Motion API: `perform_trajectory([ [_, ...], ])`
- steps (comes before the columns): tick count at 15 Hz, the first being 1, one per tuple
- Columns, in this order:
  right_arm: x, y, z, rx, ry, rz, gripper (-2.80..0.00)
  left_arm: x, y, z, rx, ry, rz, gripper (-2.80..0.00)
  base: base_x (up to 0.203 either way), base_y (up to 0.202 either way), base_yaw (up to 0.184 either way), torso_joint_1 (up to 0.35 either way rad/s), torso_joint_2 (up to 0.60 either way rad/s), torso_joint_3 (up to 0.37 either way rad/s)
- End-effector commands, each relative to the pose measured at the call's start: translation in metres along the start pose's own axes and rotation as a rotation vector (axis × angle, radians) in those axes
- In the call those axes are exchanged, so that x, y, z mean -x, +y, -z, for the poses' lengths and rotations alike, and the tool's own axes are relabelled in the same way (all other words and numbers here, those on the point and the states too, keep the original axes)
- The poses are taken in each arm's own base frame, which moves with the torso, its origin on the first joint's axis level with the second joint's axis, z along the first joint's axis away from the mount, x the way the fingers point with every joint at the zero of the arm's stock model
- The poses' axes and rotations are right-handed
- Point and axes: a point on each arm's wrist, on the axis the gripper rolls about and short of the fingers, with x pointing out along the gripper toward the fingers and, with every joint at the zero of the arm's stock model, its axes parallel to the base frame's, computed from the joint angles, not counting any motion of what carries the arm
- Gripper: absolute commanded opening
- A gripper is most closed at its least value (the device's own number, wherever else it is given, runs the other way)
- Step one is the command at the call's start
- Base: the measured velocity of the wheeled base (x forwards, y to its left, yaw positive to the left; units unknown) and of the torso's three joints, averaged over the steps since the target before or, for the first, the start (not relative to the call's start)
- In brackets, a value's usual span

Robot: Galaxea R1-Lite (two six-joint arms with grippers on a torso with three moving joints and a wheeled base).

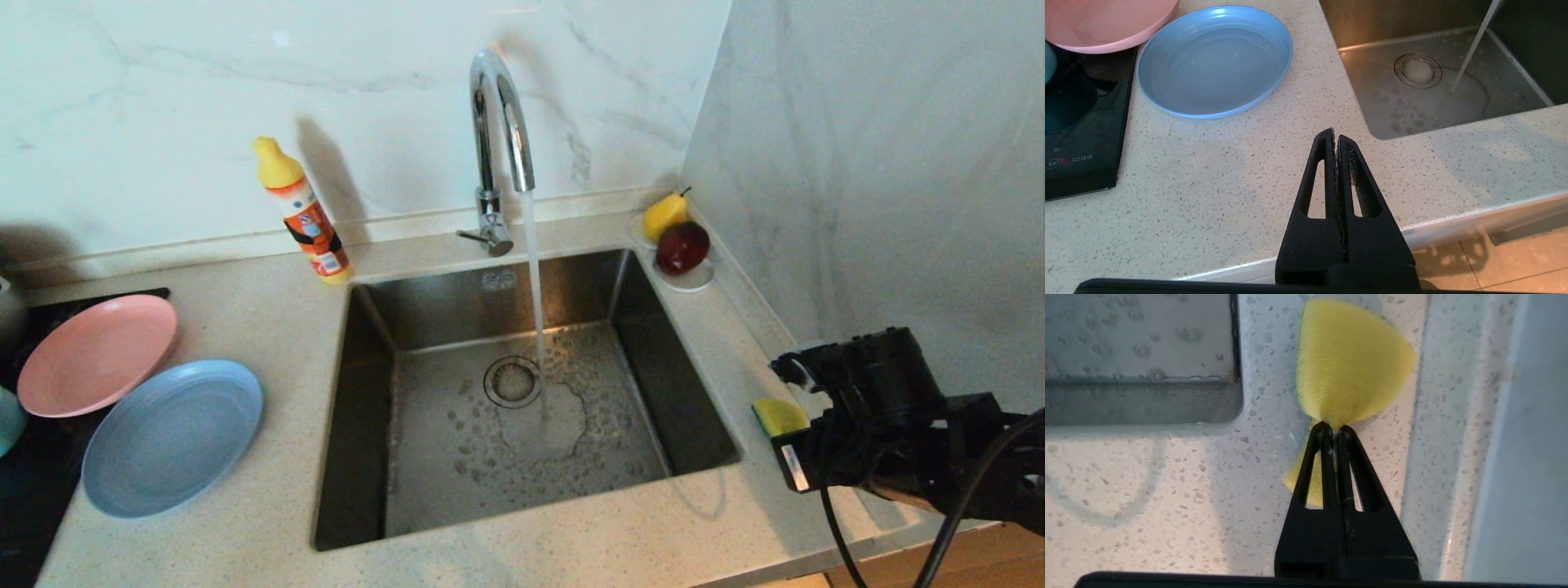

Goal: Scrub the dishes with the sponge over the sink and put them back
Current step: Put down the sponge

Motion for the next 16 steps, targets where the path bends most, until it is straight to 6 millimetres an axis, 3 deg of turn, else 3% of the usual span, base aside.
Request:
perform_trajectory([
  [1, -0.0019, 0.0012, 0.0023, 0.004, 0.010, 0.000, -2.80, -0.0004, -0.0001, 0.0017, 0.000, 0.006, 0.001, -2.80, 0.000, 0.000, 0.000, 0.000, 0.00, 0.000],
  [16, -0.0026, 0.0004, 0.0034, 0.019, 0.015, 0.025, -2.80, -0.0004, -0.0001, 0.0017, 0.000, 0.006, 0.000, -2.80, 0.000, 0.000, 0.000, 0.000, 0.00, 0.000],
])
